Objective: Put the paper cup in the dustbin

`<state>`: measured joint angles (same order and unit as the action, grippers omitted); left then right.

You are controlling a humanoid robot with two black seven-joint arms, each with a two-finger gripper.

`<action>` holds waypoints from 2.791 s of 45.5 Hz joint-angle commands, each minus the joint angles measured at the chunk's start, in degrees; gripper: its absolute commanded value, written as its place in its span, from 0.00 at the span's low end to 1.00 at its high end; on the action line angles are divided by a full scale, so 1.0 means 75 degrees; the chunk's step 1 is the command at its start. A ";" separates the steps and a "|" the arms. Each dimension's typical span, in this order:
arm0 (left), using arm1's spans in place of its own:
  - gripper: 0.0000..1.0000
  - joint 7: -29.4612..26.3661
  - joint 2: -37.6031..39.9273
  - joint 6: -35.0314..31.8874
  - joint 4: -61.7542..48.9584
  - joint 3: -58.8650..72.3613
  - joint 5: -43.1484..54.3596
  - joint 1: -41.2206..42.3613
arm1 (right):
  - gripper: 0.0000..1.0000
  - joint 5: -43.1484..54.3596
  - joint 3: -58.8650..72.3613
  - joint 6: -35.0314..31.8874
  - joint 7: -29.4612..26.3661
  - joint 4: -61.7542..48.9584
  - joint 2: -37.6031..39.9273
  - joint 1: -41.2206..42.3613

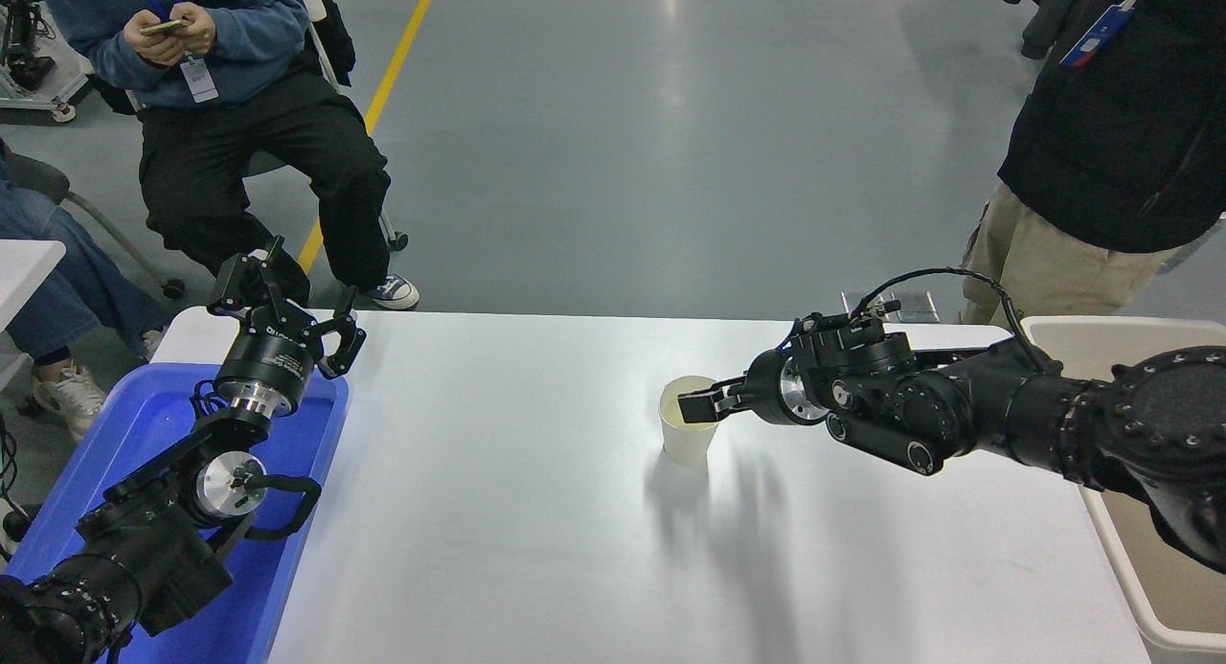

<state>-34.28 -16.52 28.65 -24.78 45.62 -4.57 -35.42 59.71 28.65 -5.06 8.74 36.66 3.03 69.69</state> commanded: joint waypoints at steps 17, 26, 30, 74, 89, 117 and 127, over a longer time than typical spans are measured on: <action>1.00 0.0001 0.0000 0.0000 -0.0001 0.0000 0.0000 0.0000 | 0.33 0.0066 0.0528 0.0030 0.0019 -0.0235 -0.0158 -0.0080; 1.00 0.0001 0.0000 0.0000 -0.0001 0.0000 0.0000 0.0000 | 0.00 0.0066 0.0563 0.0030 0.0019 -0.0270 -0.0147 -0.0092; 1.00 0.0001 0.0000 0.0000 -0.0001 0.0000 0.0000 0.0000 | 0.00 0.0055 0.0552 0.0018 0.0019 -0.0259 -0.0147 -0.0069; 1.00 0.0001 0.0000 0.0000 -0.0001 0.0000 0.0000 0.0000 | 0.00 -0.0637 0.0493 -0.2149 0.0370 0.2260 0.1470 0.3551; 1.00 0.0001 0.0000 0.0000 0.0010 0.0000 0.0000 0.0000 | 0.00 -0.0625 0.0469 -0.2794 0.0370 0.2777 0.2009 0.4817; 1.00 0.0000 0.0000 0.0000 -0.0001 0.0000 0.0000 0.0000 | 0.00 -0.0508 0.0540 -0.2584 0.0359 0.2777 0.3379 0.4490; 1.00 0.0001 0.0000 0.0000 0.0010 0.0000 0.0000 0.0000 | 0.00 -0.0508 0.0388 -0.2490 0.0382 0.2355 0.4786 0.3881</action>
<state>-34.34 -16.52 28.65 -24.77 45.61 -4.56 -35.42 55.88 32.45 -24.64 11.43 56.86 29.21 102.87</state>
